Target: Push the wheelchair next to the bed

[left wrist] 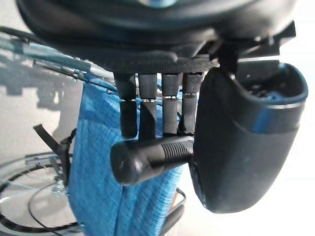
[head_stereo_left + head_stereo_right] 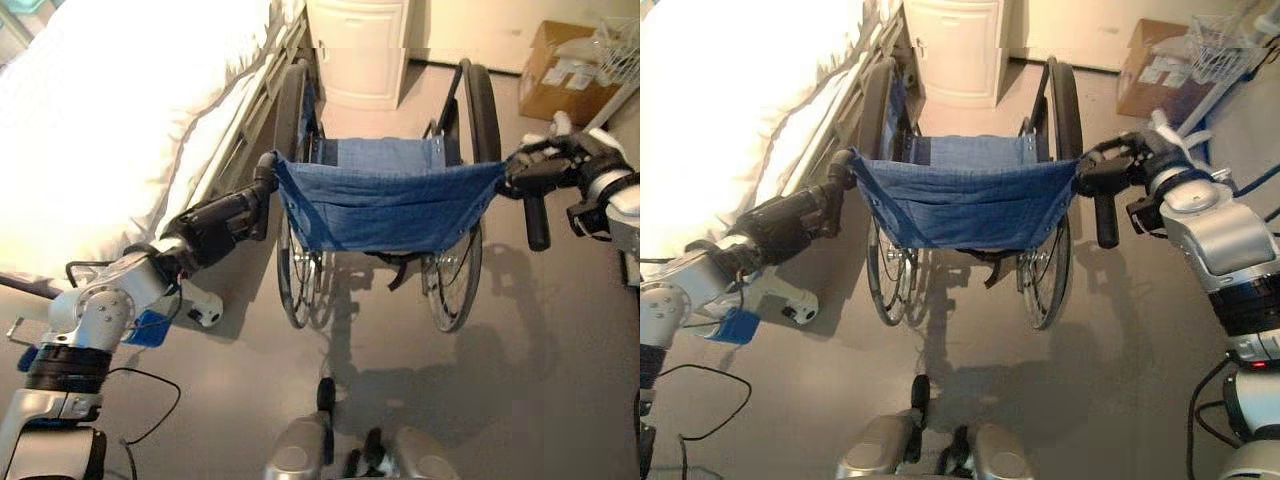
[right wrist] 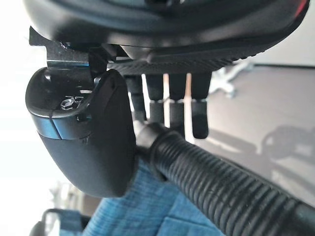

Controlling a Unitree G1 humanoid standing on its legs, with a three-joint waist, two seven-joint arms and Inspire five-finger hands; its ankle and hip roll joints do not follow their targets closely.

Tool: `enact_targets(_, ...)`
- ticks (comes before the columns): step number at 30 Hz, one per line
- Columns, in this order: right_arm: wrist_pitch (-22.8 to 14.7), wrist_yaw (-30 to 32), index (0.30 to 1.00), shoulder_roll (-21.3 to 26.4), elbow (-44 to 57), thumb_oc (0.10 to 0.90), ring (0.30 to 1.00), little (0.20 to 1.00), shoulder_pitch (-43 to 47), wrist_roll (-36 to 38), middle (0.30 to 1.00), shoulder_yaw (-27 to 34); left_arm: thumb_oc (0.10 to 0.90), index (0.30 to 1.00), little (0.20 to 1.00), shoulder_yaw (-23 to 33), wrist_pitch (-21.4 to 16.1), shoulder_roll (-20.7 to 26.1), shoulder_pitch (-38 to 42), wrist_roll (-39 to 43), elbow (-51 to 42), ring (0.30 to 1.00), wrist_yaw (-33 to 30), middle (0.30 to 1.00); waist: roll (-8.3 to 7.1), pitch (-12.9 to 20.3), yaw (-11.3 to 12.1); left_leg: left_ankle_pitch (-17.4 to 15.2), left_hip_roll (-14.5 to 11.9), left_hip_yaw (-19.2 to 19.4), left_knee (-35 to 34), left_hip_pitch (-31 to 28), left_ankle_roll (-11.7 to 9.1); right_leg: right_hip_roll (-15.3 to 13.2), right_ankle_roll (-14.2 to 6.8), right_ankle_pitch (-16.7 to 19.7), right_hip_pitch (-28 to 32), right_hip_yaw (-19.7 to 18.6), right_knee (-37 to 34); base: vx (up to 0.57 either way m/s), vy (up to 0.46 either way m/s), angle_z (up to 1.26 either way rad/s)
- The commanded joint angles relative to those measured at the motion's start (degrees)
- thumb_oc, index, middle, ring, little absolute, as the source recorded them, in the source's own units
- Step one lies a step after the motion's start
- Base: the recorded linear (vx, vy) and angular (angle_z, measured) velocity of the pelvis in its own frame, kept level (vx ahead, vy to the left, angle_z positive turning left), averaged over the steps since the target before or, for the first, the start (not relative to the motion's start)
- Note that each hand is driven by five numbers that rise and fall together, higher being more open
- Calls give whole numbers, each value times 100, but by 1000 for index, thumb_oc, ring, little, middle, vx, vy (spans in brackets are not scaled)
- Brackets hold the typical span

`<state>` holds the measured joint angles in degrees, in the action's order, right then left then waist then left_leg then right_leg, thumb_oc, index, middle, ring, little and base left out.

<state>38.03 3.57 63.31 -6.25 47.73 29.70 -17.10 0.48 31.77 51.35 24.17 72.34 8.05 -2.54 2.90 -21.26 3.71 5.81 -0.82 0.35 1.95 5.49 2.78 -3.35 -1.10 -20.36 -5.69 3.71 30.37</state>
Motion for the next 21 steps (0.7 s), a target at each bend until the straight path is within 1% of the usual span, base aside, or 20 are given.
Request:
enact_targets(1, -1320, -531, 300, -695, -95, 400, 300, 300, 208, 396, 300, -404, 400, 300, 300, 104, -1205, 842, 643, 1027, -762, 300, 295, 300, -438, 1567, 438, -598, 537, 545, 683, -192, -303, -302, -535, 1835, 1041, 671, -2092, 196, -173, 100)
enact_targets(3, -1298, -558, 300, -645, -25, 400, 300, 300, 259, 416, 300, -413, 400, 300, 300, -41, -1266, 723, 798, 956, -767, 300, 108, 300, -403, 1516, 303, -690, 440, 376, 593, -419, -371, -592, -645, 2130, 810, 502, -2447, 197, -232, 102)
enact_targets(4, -1228, -531, 300, -666, 53, 400, 300, 300, 292, 436, 300, -408, 400, 300, 300, -104, -1284, 680, 904, 920, -731, 300, 27, 300, -402, 1488, 227, -780, 367, 311, 507, -578, -402, -781, -741, 2429, 664, 382, -2624, 162, -258, 102)
enact_targets(6, -1079, -477, 300, -770, 149, 400, 300, 300, 351, 433, 300, -370, 400, 300, 300, -158, -1224, 644, 1097, 863, -650, 300, -41, 300, -403, 1453, 143, -905, 207, 264, 426, -764, -448, -943, -840, 2686, 432, 207, -2721, 170, -284, 130)
enact_targets(7, -995, -478, 300, -858, 156, 400, 300, 300, 423, 396, 300, -367, 400, 300, 300, -184, -1175, 628, 1217, 804, -558, 300, -19, 300, -411, 1435, 128, -950, 92, 254, 415, -839, -481, -946, -881, 2697, 359, 170, -2678, 163, -264, 105)
enact_targets(9, -958, -500, 300, -839, 103, 400, 300, 300, 524, 452, 300, -425, 400, 300, 300, -203, -1114, 600, 1299, 778, -516, 300, 7, 300, -465, 1479, 162, -981, -15, 209, 454, -845, -519, -917, -946, 2616, 447, 233, -2819, 146, -227, 87)
enact_targets(10, -966, -523, 300, -827, 86, 400, 300, 300, 548, 466, 300, -441, 400, 300, 300, -205, -1118, 600, 1306, 772, -505, 300, 9, 300, -470, 1488, 163, -981, -26, 191, 462, -839, -526, -917, -948, 2614, 463, 256, -2836, 181, -255, 114)
enact_targets(11, -945, -536, 300, -792, 54, 400, 300, 300, 621, 523, 300, -506, 400, 300, 300, -143, -1090, 597, 1236, 735, -537, 300, 23, 300, -521, 1538, 213, -943, -126, 123, 506, -818, -604, -850, -924, 2537, 522, 310, -2835, 117, -159, 83)
enact_targets(12, -944, -536, 300, -794, 52, 400, 300, 300, 627, 525, 300, -514, 400, 300, 300, -131, -1089, 595, 1224, 732, -540, 300, 27, 300, -517, 1540, 203, -943, -129, 117, 506, -817, -608, -847, -921, 2534, 525, 317, -2835, 220, -300, 84)
enact_targets(13, -921, -519, 300, -720, 57, 400, 300, 300, 714, 672, 300, -590, 400, 300, 300, -41, -1085, 652, 1096, 726, -547, 300, 43, 300, -574, 1596, 254, -889, -298, 78, 536, -808, -697, -774, -844, 2414, 610, 387, -2843, 173, -239, 53)
enact_targets(15, -885, -474, 300, -756, 38, 400, 300, 300, 808, 742, 300, -673, 400, 300, 300, 24, -1095, 643, 1001, 647, -535, 300, 94, 300, -589, 1633, 282, -802, -423, 33, 578, -809, -753, -695, -761, 2324, 680, 444, -2852, 178, -241, 44)
enact_targets(16, -876, -463, 300, -770, 38, 400, 300, 300, 826, 752, 300, -690, 400, 300, 300, 43, -1097, 634, 978, 621, -534, 300, 111, 300, -587, 1638, 281, -783, -444, 21, 586, -809, -764, -675, -744, 2305, 692, 452, -2851, 161, -224, 16)
enact_targets(17, -832, -397, 300, -859, 52, 400, 300, 300, 834, 724, 300, -733, 400, 300, 300, 100, -1108, 577, 876, 517, -584, 300, 171, 300, -583, 1645, 297, -621, -545, -52, 679, -787, -805, -558, -652, 2213, 735, 457, -2844, 142, -211, 7)
enact_targets(21, -729, -317, 300, -978, 70, 400, 300, 300, 873, 696, 300, -830, 400, 300, 300, 233, -1087, 456, 702, 338, -648, 300, 231, 300, -586, 1659, 311, -351, -660, -106, 936, -718, -870, -364, -488, 2117, 841, 514, -2918, 115, -185, -5)
